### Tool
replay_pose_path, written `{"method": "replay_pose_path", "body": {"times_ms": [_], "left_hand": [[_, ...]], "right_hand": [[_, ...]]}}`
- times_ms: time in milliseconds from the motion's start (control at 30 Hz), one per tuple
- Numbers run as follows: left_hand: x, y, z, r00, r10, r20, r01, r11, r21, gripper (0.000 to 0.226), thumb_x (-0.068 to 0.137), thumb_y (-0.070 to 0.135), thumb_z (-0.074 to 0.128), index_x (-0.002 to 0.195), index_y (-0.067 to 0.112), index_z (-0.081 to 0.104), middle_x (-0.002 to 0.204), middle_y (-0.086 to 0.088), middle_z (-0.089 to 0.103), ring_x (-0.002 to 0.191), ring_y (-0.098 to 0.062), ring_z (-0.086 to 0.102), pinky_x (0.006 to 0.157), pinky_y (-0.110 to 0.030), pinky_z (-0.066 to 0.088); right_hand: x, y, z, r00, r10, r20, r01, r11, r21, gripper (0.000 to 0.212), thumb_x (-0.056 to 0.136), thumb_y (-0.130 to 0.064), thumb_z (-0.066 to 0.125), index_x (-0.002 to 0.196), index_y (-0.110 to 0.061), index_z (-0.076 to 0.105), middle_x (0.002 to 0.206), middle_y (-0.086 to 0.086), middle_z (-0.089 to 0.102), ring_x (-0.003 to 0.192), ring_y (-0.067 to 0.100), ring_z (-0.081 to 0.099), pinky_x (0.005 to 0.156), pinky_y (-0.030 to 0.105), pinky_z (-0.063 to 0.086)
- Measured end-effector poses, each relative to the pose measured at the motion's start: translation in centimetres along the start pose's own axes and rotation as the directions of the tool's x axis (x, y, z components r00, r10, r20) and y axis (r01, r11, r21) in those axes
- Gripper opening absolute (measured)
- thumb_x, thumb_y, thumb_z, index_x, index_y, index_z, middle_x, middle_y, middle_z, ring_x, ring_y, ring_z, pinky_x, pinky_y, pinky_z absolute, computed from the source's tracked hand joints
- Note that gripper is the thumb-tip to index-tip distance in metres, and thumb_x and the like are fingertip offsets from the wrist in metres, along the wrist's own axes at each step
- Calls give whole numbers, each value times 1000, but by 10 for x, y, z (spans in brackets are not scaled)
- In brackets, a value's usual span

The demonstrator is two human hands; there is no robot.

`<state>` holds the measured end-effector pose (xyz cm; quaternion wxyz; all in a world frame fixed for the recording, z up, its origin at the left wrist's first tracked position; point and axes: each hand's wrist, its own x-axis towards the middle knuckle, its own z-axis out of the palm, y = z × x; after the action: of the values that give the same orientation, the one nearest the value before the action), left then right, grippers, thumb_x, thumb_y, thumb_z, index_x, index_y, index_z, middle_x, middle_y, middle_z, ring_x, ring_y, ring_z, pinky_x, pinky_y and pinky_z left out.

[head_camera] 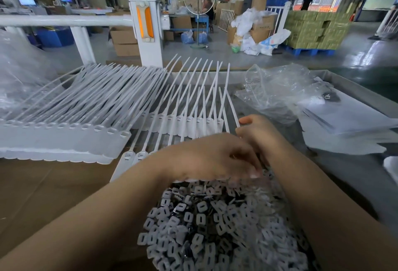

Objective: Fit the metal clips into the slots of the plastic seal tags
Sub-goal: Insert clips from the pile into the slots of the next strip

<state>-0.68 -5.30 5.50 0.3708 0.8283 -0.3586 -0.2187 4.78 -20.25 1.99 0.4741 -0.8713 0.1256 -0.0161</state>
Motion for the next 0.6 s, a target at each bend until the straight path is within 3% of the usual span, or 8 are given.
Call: {"method": "replay_pose_path", "body": {"times_ms": [33,133,233,333,367,500,533,600], "left_hand": [[-2,-4,-8,999,-22,-47,22,1000,16,14,95,19,61,95,31,68,94,14,69,87,4,64,78,-11,52],[-11,-24,-37,967,-148,-210,190,962,198,14,90,30,66,97,40,60,93,16,65,78,6,62,58,-7,45],[-22,-52,-60,899,-331,-286,405,876,260,29,85,40,71,103,38,48,93,12,61,72,-3,61,48,-11,43],[-29,-70,-71,831,-482,-278,553,768,322,45,81,48,73,113,30,46,98,10,56,83,-13,62,65,-34,59],[-30,-74,-73,813,-511,-280,581,745,327,45,81,50,72,111,25,49,98,8,58,83,-15,63,69,-35,58],[-30,-82,-78,735,-517,-439,669,659,343,33,92,43,62,84,11,61,74,-6,67,54,-14,62,47,-23,45],[-31,-83,-78,714,-498,-493,690,620,374,32,95,38,59,77,11,59,67,-4,64,51,-11,59,48,-23,42],[-33,-86,-79,671,-478,-566,733,540,413,28,95,28,55,73,11,55,71,-3,62,62,-14,61,59,-27,47]], "right_hand": [[0,2,1,1000,-5,-3,5,1000,18,31,82,5,53,112,11,58,92,18,67,81,24,57,94,57,48],[0,4,2,1000,-15,-7,16,999,36,25,82,5,51,101,1,67,85,12,68,77,31,64,74,41,54],[-3,3,2,999,-37,-1,37,999,32,30,82,3,45,90,-6,72,70,9,66,60,28,57,57,29,43],[-5,2,3,996,-71,-53,72,997,25,24,86,-3,47,81,-9,69,49,-4,50,50,17,42,52,26,32],[-5,2,3,993,-90,-78,93,995,35,22,87,-6,48,82,-10,68,47,-5,48,50,17,41,53,27,33],[-4,2,4,976,-152,-156,165,983,80,19,89,-13,49,99,-2,62,62,5,48,56,20,43,58,34,35],[-4,1,3,974,-156,-162,172,981,85,18,90,-15,49,99,-5,62,62,4,47,53,18,42,56,31,35],[-4,0,1,969,-162,-186,182,978,98,12,93,-21,49,94,-21,61,57,-5,49,46,11,43,49,25,35]]}}
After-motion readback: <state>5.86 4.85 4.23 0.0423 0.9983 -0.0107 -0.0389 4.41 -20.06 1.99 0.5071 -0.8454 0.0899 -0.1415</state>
